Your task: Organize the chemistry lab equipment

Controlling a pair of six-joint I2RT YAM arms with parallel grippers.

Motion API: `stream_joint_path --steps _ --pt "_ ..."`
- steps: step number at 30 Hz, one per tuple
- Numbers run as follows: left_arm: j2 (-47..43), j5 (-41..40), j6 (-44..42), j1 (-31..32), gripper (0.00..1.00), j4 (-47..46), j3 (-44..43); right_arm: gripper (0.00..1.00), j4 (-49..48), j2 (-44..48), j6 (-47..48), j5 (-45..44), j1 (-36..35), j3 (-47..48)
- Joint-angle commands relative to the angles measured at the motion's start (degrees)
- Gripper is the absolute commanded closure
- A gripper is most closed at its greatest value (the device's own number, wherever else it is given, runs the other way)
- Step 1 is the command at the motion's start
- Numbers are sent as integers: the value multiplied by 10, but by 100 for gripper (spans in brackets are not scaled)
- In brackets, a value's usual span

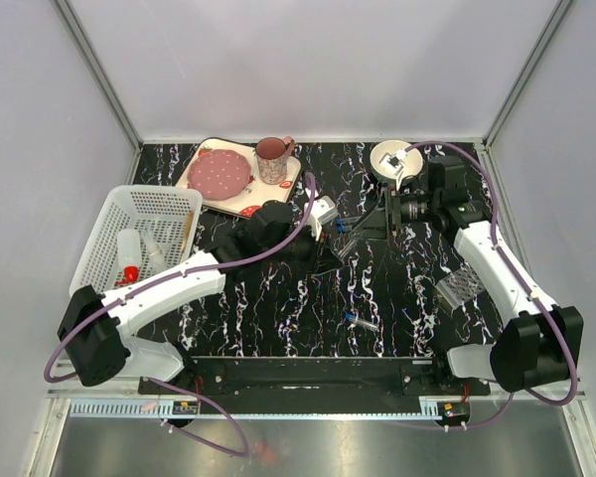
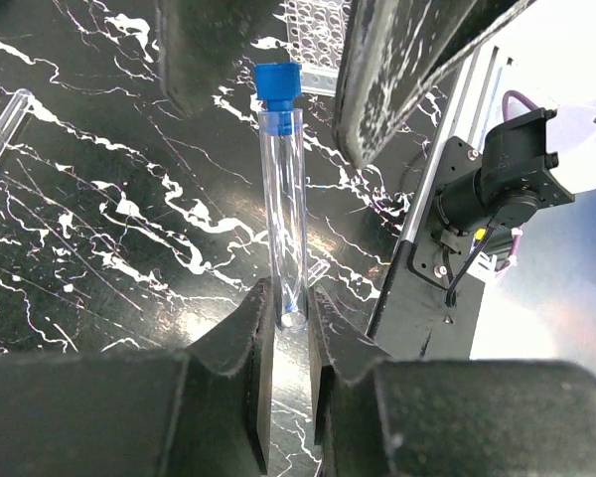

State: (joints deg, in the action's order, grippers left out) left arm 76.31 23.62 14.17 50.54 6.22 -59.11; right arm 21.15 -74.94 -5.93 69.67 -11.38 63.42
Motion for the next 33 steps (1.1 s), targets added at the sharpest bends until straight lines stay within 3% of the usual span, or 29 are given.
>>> stream_joint_path --steps 1,5,14,19,22,24,27,28,33 --pt "2 -1 2 -4 92 -9 -16 37 42 -6 41 11 -15 21" --pt "3 -5 4 -4 92 -13 -19 48 42 -7 42 19 -23 17" --pt "8 -11 7 -5 92 -12 -30 61 43 -10 44 24 -31 14" --pt "2 -21 15 -10 91 -14 -31 79 44 -4 49 29 -30 14" --pt "-7 -30 23 -12 88 -17 -29 82 50 4 57 21 -31 14" --pt "-13 -33 30 -18 80 -15 -28 83 58 8 73 8 -28 15" --pt "-30 -22 42 -37 59 -12 -25 83 62 22 81 -15 -14 14" --pt "-48 -22 40 -40 47 -15 -16 83 62 31 83 -30 3 12" --pt "-144 -62 14 -81 12 -15 26 83 64 81 117 -101 71 -16"
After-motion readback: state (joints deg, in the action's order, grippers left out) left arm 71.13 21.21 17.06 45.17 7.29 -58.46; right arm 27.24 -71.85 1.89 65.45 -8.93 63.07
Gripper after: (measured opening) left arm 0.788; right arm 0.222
